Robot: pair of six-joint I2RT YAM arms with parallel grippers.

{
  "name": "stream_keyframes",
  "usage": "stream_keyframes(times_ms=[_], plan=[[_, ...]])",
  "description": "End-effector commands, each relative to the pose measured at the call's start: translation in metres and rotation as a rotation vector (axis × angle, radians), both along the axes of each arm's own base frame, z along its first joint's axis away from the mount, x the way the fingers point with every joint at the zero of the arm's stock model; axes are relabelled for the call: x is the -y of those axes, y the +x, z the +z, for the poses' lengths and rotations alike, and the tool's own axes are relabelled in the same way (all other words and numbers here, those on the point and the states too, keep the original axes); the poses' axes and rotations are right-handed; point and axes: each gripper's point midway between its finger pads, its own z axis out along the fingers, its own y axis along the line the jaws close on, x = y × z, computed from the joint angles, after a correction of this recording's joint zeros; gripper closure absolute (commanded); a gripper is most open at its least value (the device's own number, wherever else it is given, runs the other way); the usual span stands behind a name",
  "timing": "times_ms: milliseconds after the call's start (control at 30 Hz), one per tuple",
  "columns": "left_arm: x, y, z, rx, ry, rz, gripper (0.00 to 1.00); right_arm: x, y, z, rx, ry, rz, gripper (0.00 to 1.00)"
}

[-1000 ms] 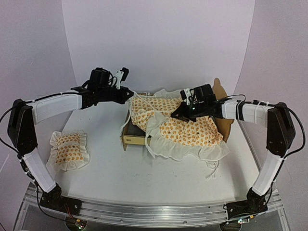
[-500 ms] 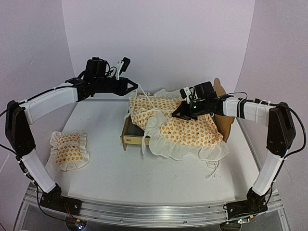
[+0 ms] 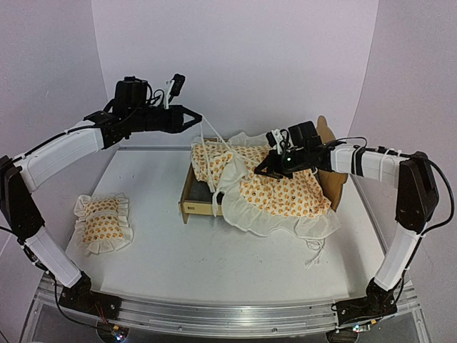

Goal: Set up the pet bed

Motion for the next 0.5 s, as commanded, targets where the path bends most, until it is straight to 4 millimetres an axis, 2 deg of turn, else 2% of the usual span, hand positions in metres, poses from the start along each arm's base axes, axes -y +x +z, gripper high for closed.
stream_keyframes(times_ms=[0,233,467], plan=[[-0.002,-0.008,0.020,0.016,-0.056,-0.020,1.00,0.001,0.004,0.038,0.088,0.038,0.004,1.00],[0.007,-0.014,-0.004,-0.059,-0.072,-0.076,1.00,0.002,0.001,0.039,0.088,0.040,0.006,1.00],[0.008,-0.028,-0.016,-0.100,-0.086,-0.100,1.00,0.003,-0.001,0.036,0.082,0.038,0.009,1.00]])
